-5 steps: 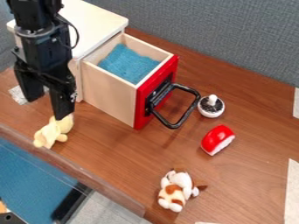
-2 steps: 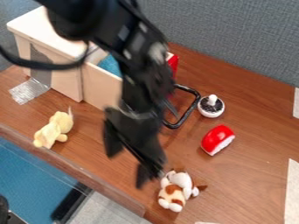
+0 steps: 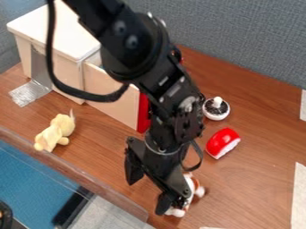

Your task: Put the object in the drawer

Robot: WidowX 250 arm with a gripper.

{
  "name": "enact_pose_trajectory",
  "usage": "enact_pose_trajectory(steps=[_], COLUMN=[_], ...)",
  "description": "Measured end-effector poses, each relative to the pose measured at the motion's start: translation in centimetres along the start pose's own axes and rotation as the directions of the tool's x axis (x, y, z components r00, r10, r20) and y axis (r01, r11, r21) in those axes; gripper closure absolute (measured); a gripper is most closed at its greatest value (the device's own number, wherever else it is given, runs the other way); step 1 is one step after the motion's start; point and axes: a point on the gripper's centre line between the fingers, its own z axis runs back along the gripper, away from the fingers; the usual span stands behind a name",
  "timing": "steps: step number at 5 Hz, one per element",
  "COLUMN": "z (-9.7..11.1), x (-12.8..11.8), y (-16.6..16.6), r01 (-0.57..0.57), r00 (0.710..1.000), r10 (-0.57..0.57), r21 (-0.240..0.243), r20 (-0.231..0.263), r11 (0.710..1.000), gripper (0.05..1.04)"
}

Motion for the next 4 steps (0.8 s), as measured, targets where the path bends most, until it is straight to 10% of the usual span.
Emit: enact_pose_trajectory(steps=[2, 4], z=[-0.7, 4.6], x=[0.7, 0.8], y=[-0.8, -1.0], r01=[-0.059, -0.074], r00=[0.998, 0.98], r10=[0.06, 0.092], r21=[-0.032, -0.109], r20=[0.031, 0.175], r11=[0.998, 0.991], gripper=[0.084, 0.084])
